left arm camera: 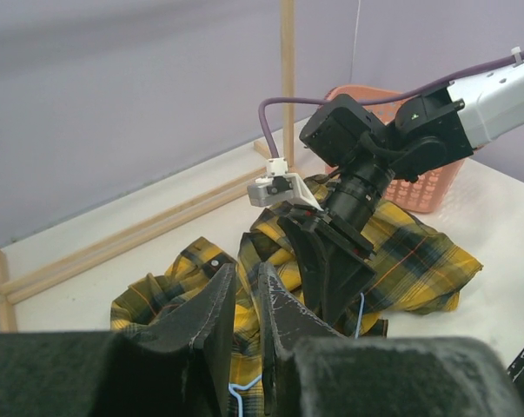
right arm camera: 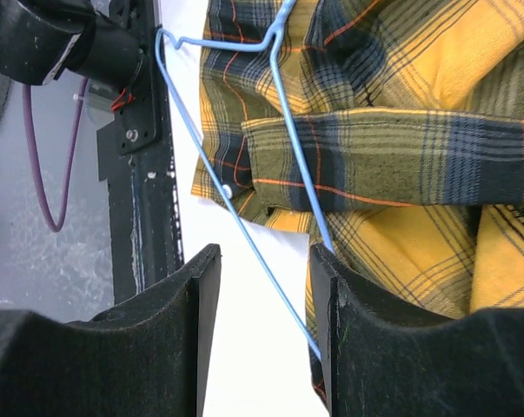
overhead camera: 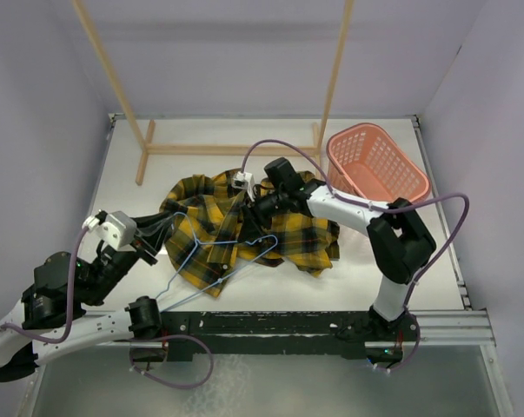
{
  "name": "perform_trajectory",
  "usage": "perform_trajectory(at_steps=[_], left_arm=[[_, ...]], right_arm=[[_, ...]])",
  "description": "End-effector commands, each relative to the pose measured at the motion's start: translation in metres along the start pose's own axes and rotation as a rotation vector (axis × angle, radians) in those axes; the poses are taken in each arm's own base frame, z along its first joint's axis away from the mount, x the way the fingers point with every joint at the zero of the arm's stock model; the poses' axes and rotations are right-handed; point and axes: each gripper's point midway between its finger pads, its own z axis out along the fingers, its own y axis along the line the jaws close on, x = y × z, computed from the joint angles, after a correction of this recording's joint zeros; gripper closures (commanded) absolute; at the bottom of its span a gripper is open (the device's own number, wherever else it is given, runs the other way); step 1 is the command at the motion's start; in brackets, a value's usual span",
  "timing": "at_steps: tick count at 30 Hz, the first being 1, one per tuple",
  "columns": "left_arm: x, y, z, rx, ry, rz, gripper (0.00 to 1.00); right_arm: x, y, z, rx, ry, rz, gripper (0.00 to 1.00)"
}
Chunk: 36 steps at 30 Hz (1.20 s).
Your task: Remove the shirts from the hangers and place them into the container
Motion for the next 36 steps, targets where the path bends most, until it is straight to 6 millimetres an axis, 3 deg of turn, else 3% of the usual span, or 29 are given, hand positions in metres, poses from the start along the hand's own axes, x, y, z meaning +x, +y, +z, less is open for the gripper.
perform_trajectory(at_steps=[1,11,16,21,23,25,28,36], left_arm=[[-0.002,0.004,-0.001,-0.022,-0.013,-0.019,0.80],[-0.001,0.006,-0.002,-0.029,-0.010,-0.021,0.79],[0.003,0.006,-0.001,-0.038,0.004,-0.015,0.78],[0.005,0.008,0.000,-0.049,0.012,-0.011,0.77],[0.005,0.008,0.000,-0.053,0.014,-0.010,0.77],[0.006,0.008,0.000,-0.056,0.017,-0.009,0.77],[0.007,0.009,0.000,-0.062,0.023,-0.007,0.76],[0.009,0.009,0.000,-0.065,0.029,-0.013,0.76]], right_arm=[[-0.003,0.009,0.002,-0.051,-0.012,-0.037,0.52],[-0.002,-0.005,0.022,-0.083,0.004,-0.005,0.53],[0.009,-0.005,0.030,-0.121,0.022,0.011,0.55],[0.017,0.003,0.034,-0.162,0.041,0.021,0.63],[0.019,0.006,0.035,-0.171,0.051,0.020,0.68],[0.019,0.010,0.035,-0.184,0.053,0.017,0.80],[0.018,0.014,0.034,-0.194,0.055,0.013,0.85],[0.033,0.007,0.041,-0.124,0.105,0.030,0.66]])
